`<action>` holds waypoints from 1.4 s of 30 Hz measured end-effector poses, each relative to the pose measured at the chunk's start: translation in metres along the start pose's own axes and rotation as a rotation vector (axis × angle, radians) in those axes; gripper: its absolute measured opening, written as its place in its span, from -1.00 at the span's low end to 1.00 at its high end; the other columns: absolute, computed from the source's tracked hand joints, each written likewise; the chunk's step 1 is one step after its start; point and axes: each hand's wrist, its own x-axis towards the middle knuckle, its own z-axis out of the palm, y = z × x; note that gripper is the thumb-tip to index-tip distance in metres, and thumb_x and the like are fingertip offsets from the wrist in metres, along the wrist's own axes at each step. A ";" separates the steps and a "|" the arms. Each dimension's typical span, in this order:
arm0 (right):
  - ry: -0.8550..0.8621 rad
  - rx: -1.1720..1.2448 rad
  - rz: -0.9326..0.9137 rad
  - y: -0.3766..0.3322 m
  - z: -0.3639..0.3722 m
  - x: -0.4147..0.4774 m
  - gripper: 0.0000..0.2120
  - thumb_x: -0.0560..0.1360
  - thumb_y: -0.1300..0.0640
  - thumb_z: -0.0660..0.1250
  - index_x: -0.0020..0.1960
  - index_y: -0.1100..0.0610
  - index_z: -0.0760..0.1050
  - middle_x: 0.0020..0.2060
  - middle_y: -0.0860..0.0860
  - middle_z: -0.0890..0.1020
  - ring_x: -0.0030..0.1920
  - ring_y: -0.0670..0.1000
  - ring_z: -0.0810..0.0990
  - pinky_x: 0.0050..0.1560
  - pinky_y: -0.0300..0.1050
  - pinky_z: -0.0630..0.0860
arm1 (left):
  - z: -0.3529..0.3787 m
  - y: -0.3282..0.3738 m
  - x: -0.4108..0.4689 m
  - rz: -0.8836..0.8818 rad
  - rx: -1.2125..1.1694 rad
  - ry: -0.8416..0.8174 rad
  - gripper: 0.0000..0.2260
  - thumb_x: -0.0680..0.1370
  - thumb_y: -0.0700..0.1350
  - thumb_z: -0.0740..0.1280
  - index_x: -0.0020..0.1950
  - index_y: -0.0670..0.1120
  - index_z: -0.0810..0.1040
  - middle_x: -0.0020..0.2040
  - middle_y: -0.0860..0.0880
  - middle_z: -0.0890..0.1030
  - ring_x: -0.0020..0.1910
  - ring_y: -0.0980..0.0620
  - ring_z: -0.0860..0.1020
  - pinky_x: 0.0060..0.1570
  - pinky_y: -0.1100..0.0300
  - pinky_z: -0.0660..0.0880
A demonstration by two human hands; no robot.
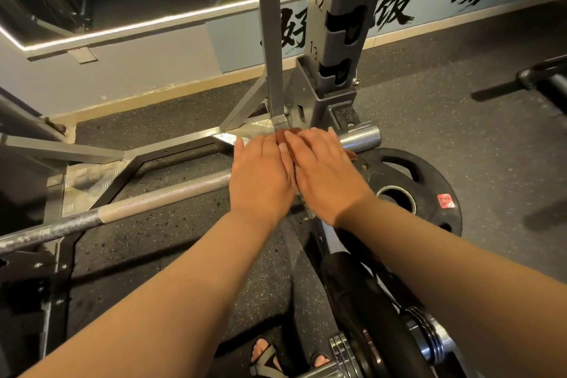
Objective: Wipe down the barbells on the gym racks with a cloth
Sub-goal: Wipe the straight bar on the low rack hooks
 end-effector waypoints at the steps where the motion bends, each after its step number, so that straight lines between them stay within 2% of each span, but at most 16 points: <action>1: -0.005 -0.022 -0.020 0.012 -0.003 -0.002 -0.48 0.69 0.04 0.07 0.62 0.15 0.18 0.46 0.09 0.34 0.53 0.11 0.23 0.62 0.21 0.02 | 0.000 0.000 0.000 0.001 0.016 0.005 -0.60 0.73 -0.03 -0.04 0.38 -0.12 0.48 0.25 -0.06 0.58 0.32 -0.05 0.46 0.59 -0.07 0.04; 5: 0.155 -0.024 0.162 0.051 -0.015 -0.016 -0.48 0.69 -0.04 0.02 0.55 0.22 0.28 0.43 0.16 0.40 0.50 0.19 0.32 0.58 0.32 0.08 | 0.002 -0.002 0.000 0.001 0.049 0.013 -0.59 0.74 -0.04 -0.02 0.42 -0.18 0.46 0.31 -0.12 0.56 0.38 -0.09 0.45 0.60 -0.07 0.01; 9: 0.198 0.037 0.401 0.012 -0.006 -0.005 -0.50 0.71 0.02 0.04 0.59 0.19 0.20 0.52 0.17 0.29 0.59 0.21 0.14 0.62 0.26 0.02 | 0.007 -0.002 0.004 -0.016 0.039 0.032 -0.61 0.73 -0.05 -0.01 0.37 -0.18 0.49 0.24 -0.12 0.59 0.32 -0.09 0.49 0.60 -0.05 0.02; 12: 0.084 0.051 0.161 -0.009 0.004 0.001 -0.51 0.70 0.07 0.08 0.61 0.14 0.18 0.50 0.13 0.29 0.59 0.18 0.11 0.64 0.20 -0.08 | 0.011 -0.003 0.010 -0.023 0.069 0.030 -0.59 0.73 -0.03 -0.05 0.30 -0.13 0.53 0.18 -0.08 0.61 0.28 -0.06 0.50 0.59 -0.05 0.04; 14: 0.037 0.000 0.054 0.003 -0.003 0.002 -0.51 0.68 0.05 0.08 0.58 0.15 0.22 0.45 0.12 0.35 0.54 0.15 0.21 0.64 0.14 -0.12 | 0.011 -0.005 0.011 -0.017 0.076 0.030 -0.58 0.72 -0.02 -0.06 0.28 -0.12 0.54 0.17 -0.07 0.62 0.26 -0.05 0.51 0.59 -0.04 0.05; 17: 0.106 -0.023 0.166 0.039 -0.015 -0.001 -0.55 0.67 0.03 0.08 0.51 0.18 0.31 0.38 0.12 0.44 0.47 0.14 0.34 0.61 0.26 0.07 | 0.009 -0.006 0.012 0.004 0.085 0.031 -0.56 0.71 -0.03 -0.07 0.30 -0.15 0.54 0.16 -0.11 0.62 0.23 -0.10 0.53 0.58 -0.05 0.07; 21: 0.240 0.040 0.400 0.041 -0.018 0.002 -0.58 0.69 0.10 0.09 0.48 0.24 0.33 0.38 0.21 0.43 0.48 0.21 0.30 0.60 0.30 0.07 | 0.010 -0.006 0.015 -0.005 0.103 0.024 -0.53 0.70 -0.03 -0.09 0.32 -0.16 0.54 0.16 -0.11 0.62 0.22 -0.09 0.53 0.59 -0.05 0.05; 23: 0.177 0.044 0.365 0.018 -0.011 0.006 -0.55 0.69 0.11 0.10 0.54 0.22 0.26 0.44 0.21 0.36 0.53 0.21 0.22 0.60 0.28 0.08 | 0.011 -0.007 0.015 -0.014 0.096 0.033 -0.54 0.70 -0.04 -0.08 0.27 -0.16 0.56 0.11 -0.11 0.63 0.18 -0.08 0.54 0.59 -0.04 0.05; 25: 0.075 0.053 0.200 0.006 -0.003 0.004 -0.51 0.69 0.10 0.09 0.59 0.18 0.18 0.48 0.16 0.30 0.56 0.19 0.15 0.63 0.24 -0.03 | 0.010 -0.005 0.016 -0.020 0.095 0.048 -0.56 0.70 -0.04 -0.08 0.21 -0.16 0.57 0.04 -0.10 0.63 0.13 -0.08 0.55 0.59 -0.04 0.06; 28: 0.023 -0.011 0.050 0.028 -0.015 0.000 -0.52 0.69 0.06 0.09 0.58 0.18 0.23 0.45 0.12 0.36 0.53 0.15 0.24 0.64 0.20 -0.03 | 0.008 -0.004 0.017 -0.022 0.114 0.053 -0.58 0.71 -0.06 -0.07 0.18 -0.15 0.57 0.00 -0.09 0.63 0.09 -0.08 0.56 0.58 -0.06 0.08; 31: 0.129 0.028 0.225 0.058 -0.024 -0.004 -0.53 0.69 0.04 0.05 0.53 0.23 0.29 0.42 0.17 0.41 0.50 0.18 0.30 0.60 0.30 0.05 | 0.005 -0.003 0.020 -0.038 0.118 0.024 -0.59 0.71 -0.07 -0.06 0.14 -0.14 0.58 -0.06 -0.05 0.60 0.05 -0.06 0.56 0.58 -0.06 0.07; 34: 0.234 0.083 0.418 0.049 -0.019 0.000 -0.53 0.70 0.07 0.05 0.55 0.25 0.25 0.47 0.22 0.34 0.56 0.24 0.19 0.62 0.29 -0.02 | 0.004 -0.001 0.022 -0.063 0.121 0.017 -0.59 0.72 -0.07 -0.05 0.14 -0.14 0.59 -0.08 -0.04 0.58 0.05 -0.06 0.56 0.59 -0.04 0.05; 36: 0.148 0.104 0.415 0.026 -0.012 0.002 -0.50 0.71 0.09 0.08 0.61 0.20 0.14 0.55 0.19 0.21 0.62 0.23 0.02 0.63 0.26 -0.07 | 0.005 -0.001 0.021 -0.067 0.122 0.016 -0.60 0.72 -0.08 -0.04 0.13 -0.14 0.59 -0.06 -0.07 0.62 0.06 -0.07 0.57 0.59 -0.03 0.05; 38: 0.029 0.114 0.268 0.014 -0.008 0.001 -0.47 0.72 0.08 0.07 0.65 0.13 0.05 0.59 0.10 0.13 0.63 0.16 -0.09 0.63 0.20 -0.09 | 0.005 0.000 0.022 -0.065 0.122 0.021 -0.60 0.72 -0.08 -0.04 0.11 -0.14 0.59 -0.06 -0.08 0.63 0.06 -0.07 0.57 0.59 -0.03 0.06; 40: -0.005 0.075 0.138 0.024 -0.015 -0.004 -0.48 0.71 0.05 0.08 0.64 0.12 0.10 0.57 0.07 0.20 0.61 0.13 0.01 0.64 0.18 -0.03 | 0.005 -0.002 0.022 -0.060 0.138 0.011 -0.60 0.72 -0.09 -0.04 0.11 -0.13 0.59 -0.05 -0.08 0.63 0.07 -0.07 0.57 0.59 -0.02 0.05; 42: 0.058 0.046 0.162 0.047 -0.020 -0.006 -0.51 0.70 0.05 0.11 0.60 0.14 0.20 0.50 0.09 0.32 0.57 0.11 0.18 0.63 0.23 0.03 | 0.004 -0.002 0.023 -0.060 0.153 0.001 -0.60 0.72 -0.08 -0.04 0.13 -0.13 0.59 -0.05 -0.06 0.62 0.07 -0.06 0.57 0.60 -0.02 0.02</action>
